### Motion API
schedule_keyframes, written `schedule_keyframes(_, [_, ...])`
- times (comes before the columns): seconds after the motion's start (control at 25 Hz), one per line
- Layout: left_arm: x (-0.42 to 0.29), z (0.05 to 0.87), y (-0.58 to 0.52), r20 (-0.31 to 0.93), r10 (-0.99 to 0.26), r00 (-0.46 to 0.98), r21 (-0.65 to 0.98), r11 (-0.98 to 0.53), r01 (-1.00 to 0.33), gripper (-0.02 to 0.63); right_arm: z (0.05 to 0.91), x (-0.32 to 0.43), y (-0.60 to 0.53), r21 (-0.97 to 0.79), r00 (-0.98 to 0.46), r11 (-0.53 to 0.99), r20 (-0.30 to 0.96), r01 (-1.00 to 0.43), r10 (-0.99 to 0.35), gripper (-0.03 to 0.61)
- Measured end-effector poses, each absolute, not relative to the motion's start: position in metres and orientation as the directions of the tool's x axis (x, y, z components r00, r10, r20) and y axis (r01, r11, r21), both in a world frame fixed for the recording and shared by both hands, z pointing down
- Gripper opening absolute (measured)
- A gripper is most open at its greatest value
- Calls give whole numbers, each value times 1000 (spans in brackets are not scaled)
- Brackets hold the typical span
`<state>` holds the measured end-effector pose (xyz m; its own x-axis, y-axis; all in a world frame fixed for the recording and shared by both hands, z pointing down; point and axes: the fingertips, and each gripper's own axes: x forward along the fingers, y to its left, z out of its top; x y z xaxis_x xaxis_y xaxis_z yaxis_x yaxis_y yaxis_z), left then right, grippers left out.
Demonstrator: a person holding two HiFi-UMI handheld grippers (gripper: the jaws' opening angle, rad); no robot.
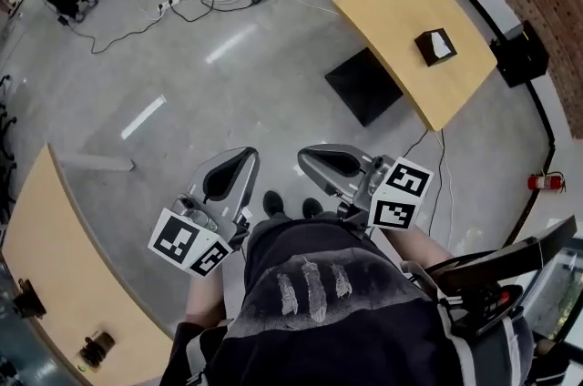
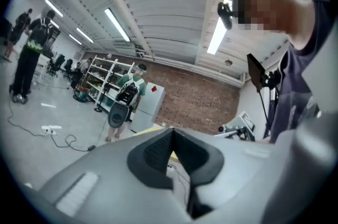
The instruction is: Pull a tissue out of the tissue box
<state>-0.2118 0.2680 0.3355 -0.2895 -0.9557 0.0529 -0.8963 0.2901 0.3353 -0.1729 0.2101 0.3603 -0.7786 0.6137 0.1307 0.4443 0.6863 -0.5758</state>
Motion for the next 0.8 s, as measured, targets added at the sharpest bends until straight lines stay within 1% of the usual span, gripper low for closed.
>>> schedule_keyframes(0.12, [-215, 345, 243, 29, -983, -183, 385, 180, -905, 2, 357, -172, 194, -559, -837, 743, 150, 367, 526, -2])
schedule_keyframes(0.28, [-198, 343, 196, 8, -1000, -1, 359, 4, -933, 2, 357, -157, 160, -543, -908, 805, 171, 238, 383, -2])
schedule_keyframes(0.36, [-191, 339, 178, -3, -998, 59, 355, -57, -933, 2, 358, -152, 146, -522, -930, 831, 173, 193, 325, -2])
schedule_keyframes(0.52, [-183, 338, 155, 17, -994, 109, 343, -96, -935, 2, 360, -147, 128, -528, -947, 832, 148, 169, 286, -2])
schedule_keyframes(0.72, [-187, 336, 101, 104, -989, 104, 308, -68, -949, 2, 362, -150, 73, -583, -961, 792, 67, 182, 270, -2])
schedule_keyframes(0.8, [-183, 334, 72, 122, -985, 121, 309, -78, -948, 2, 361, -148, 44, -601, -966, 779, 42, 180, 256, -2])
